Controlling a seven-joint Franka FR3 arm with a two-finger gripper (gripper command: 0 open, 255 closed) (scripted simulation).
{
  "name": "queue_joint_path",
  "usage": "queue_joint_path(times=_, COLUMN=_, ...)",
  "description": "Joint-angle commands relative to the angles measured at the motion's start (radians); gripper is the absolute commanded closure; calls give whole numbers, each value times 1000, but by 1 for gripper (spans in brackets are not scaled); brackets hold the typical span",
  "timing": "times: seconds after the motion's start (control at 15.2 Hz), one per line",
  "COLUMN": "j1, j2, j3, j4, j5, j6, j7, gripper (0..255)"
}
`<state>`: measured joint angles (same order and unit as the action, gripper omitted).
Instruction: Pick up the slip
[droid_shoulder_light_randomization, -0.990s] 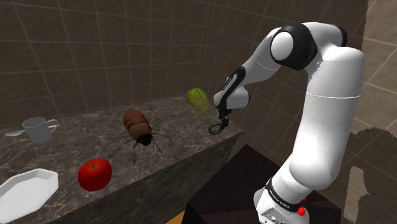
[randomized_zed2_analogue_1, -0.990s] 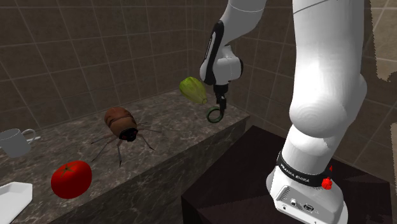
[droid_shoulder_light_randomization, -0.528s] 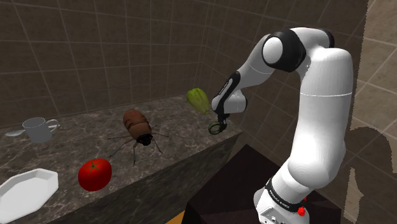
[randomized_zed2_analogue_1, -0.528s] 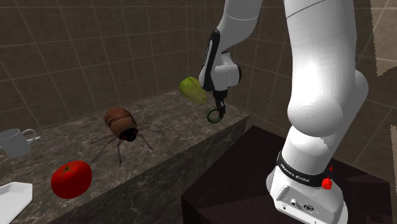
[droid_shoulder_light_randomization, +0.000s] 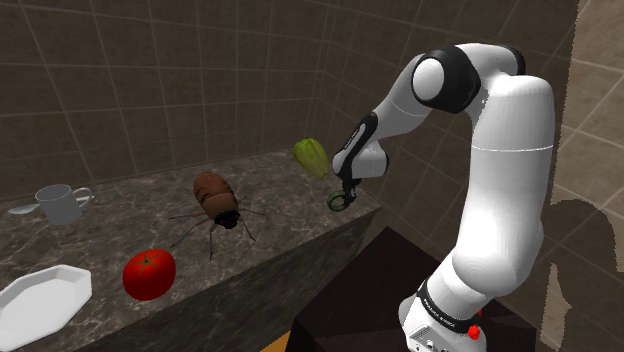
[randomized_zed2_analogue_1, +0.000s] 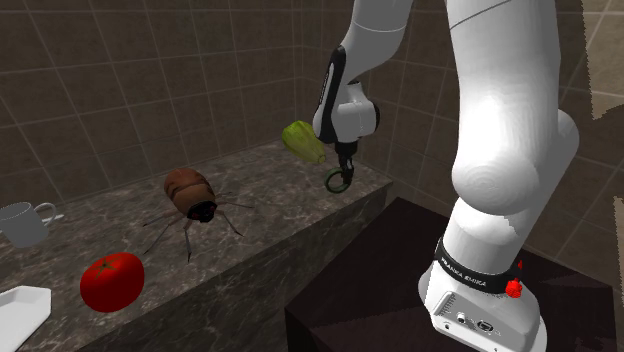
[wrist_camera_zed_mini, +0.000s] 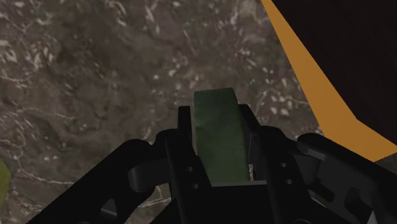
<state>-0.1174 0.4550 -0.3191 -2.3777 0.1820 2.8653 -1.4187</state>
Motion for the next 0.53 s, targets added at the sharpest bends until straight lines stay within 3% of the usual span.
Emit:
queue_joint_path(times=0.0, j1=0, j2=2, j3=1, j4=1, j5=1, j6=0, j7=0, gripper=255)
queue_joint_path(times=0.46, j1=52, j2=-97, j3=-63, j4=-20, j5=-56, j6=-77, j7=36, gripper=255)
